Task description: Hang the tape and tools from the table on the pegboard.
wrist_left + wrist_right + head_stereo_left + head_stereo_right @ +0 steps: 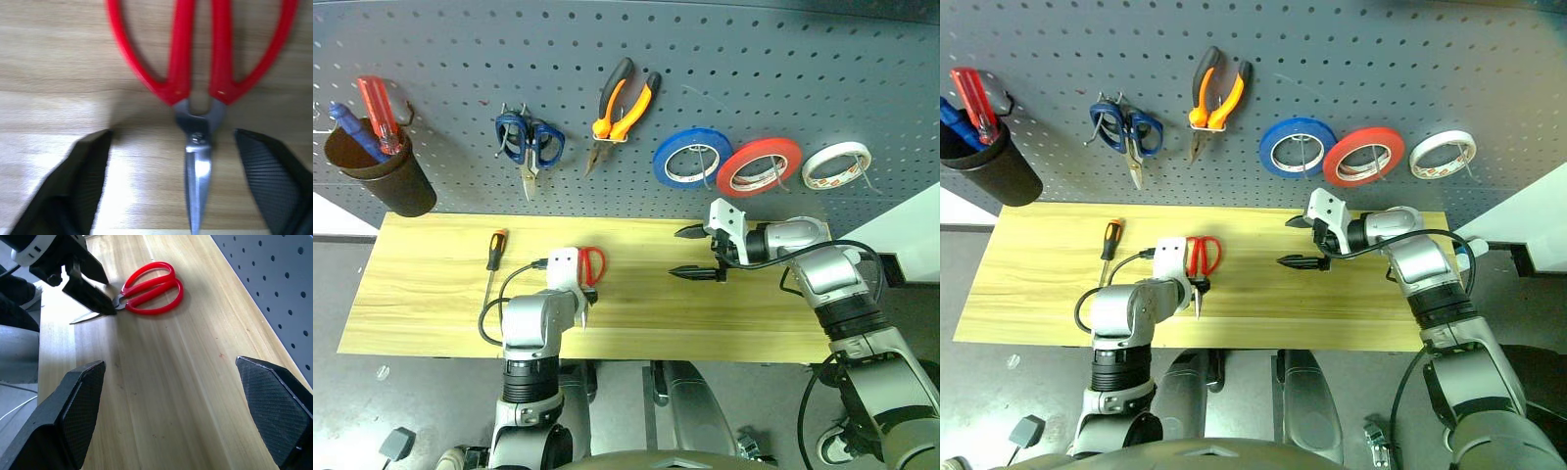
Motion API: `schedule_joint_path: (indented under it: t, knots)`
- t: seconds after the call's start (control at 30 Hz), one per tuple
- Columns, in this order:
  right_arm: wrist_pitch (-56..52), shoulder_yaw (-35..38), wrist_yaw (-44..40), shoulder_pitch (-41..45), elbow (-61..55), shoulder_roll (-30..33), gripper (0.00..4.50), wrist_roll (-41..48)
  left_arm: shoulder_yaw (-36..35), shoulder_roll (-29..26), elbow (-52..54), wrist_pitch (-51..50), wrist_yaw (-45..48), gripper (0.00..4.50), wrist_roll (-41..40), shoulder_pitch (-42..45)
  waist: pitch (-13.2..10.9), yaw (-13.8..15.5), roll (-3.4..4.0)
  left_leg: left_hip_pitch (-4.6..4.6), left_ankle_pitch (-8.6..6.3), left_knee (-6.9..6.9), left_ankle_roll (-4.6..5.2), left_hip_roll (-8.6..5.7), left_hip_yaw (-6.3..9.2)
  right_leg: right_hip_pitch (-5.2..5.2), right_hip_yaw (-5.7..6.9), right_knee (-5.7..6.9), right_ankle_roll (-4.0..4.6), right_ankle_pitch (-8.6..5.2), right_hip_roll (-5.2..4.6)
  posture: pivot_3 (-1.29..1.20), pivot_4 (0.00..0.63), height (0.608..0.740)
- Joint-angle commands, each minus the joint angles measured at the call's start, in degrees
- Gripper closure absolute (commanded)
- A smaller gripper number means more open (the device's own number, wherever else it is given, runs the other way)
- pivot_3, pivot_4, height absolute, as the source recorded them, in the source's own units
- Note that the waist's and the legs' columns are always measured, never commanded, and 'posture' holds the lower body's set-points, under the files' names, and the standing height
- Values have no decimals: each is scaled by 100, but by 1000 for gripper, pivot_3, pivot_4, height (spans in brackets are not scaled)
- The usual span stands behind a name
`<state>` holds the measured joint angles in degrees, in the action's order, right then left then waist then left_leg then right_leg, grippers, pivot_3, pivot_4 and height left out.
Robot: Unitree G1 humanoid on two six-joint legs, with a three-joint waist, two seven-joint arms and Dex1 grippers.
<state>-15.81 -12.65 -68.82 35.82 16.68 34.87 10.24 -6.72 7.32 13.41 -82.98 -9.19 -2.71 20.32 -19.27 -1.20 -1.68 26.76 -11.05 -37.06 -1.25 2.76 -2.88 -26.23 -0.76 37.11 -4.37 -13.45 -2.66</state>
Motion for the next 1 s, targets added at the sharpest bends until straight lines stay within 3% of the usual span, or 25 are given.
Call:
schedule_joint_path:
  t: [0.03,0.3,0.53,0.7,0.83,1.0]
  knots:
    - [120,183,15,-40,-99,55,0,32,-22,211,-110,-147,13,1795,9,-339,0,1,0,0,0,0,0,0,0,0,0,0,0,0,0,-81,330,723]
    - [166,179,22,-31,-75,55,0,26,-140,230,-41,-229,-3,4125,25,-373,1,-19,-1,-2,0,-1,0,-2,-2,2,0,1,-1,1,2,-81,321,723]
    - [280,173,39,59,92,15,0,-4,-158,-276,14,-568,519,4164,-253,-245,4,-68,-1,-4,0,-1,0,-4,-5,3,0,3,-15,8,4,-69,300,723]
    - [368,205,10,156,218,-5,0,12,388,-1668,1002,-952,1683,4164,-1167,-400,5,-156,-1,-5,1,-1,-2,-4,-5,0,-1,11,-21,11,8,-56,276,723]
    - [323,321,-63,303,299,-21,0,137,393,-2669,1842,-869,2321,4164,-1604,-602,6,-136,-1,-3,8,4,-15,-1,-4,-11,0,23,-22,14,10,-42,259,723]
    - [-100,625,-369,483,173,-26,0,630,8,-3268,2663,-75,2879,4164,-1902,-1094,18,-124,-9,-3,9,3,-18,0,-6,-6,-1,15,-19,14,-3,-25,242,723]
